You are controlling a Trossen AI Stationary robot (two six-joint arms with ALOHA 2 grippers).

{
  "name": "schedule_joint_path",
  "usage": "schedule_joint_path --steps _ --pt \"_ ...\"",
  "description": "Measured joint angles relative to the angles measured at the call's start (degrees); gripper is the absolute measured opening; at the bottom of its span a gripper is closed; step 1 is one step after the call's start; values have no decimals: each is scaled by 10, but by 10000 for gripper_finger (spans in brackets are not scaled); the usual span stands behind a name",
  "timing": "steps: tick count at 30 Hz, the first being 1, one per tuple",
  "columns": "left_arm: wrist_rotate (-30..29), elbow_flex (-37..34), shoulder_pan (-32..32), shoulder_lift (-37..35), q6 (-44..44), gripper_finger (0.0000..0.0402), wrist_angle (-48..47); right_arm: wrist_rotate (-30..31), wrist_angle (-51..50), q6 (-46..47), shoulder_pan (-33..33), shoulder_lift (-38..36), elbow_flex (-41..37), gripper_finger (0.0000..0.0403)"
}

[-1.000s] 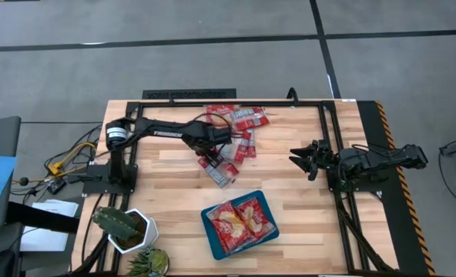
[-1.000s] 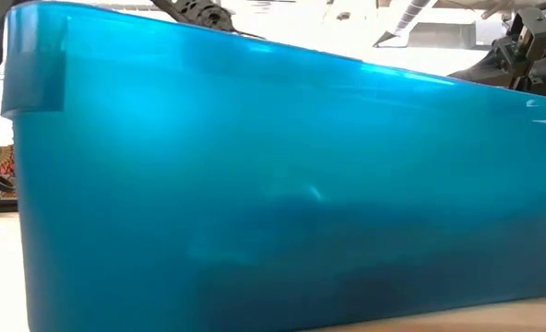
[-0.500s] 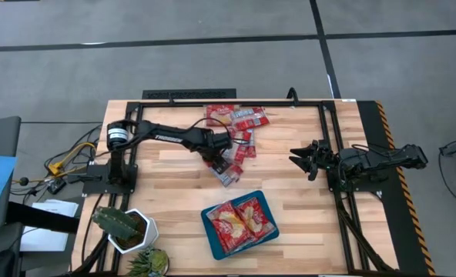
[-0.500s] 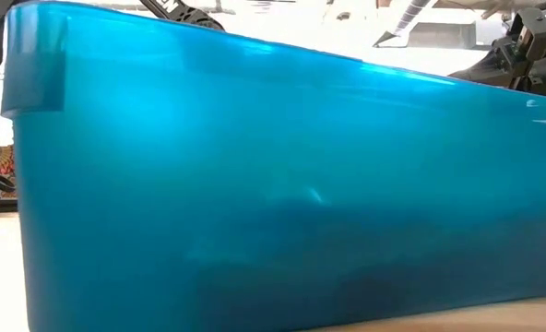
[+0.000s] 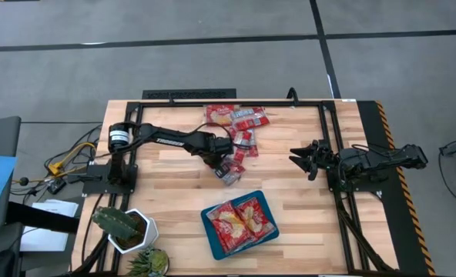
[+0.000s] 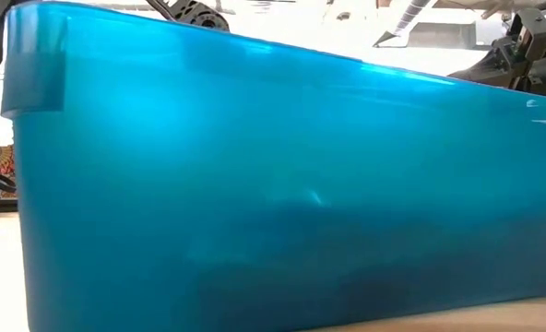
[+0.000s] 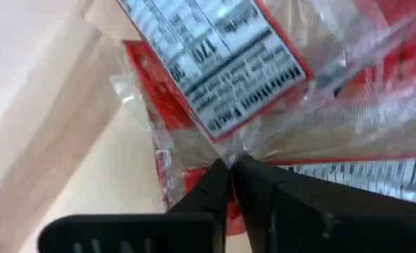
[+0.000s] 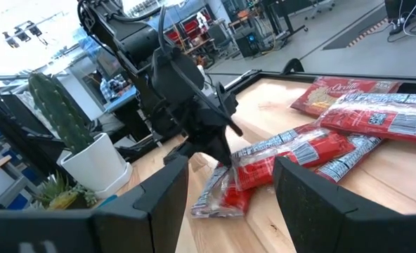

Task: Sort popcorn bags into baskets
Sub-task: Put the popcorn bag into the blue bin

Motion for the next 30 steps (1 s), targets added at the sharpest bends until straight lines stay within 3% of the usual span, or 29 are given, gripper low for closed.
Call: schedule_joint_path --steps 10,26,28,30 --pt "15 73 -8 -36 -41 0 -94 5 2 0 0 0 0 234" --pt "19 264 -51 -40 -72 0 -201 6 2 0 0 0 0 234" --pt "3 284 -60 -40 -73 0 -201 6 2 0 0 0 0 234" --pt "-54 295 -68 -41 -73 0 -210 6 2 0 0 0 0 234"
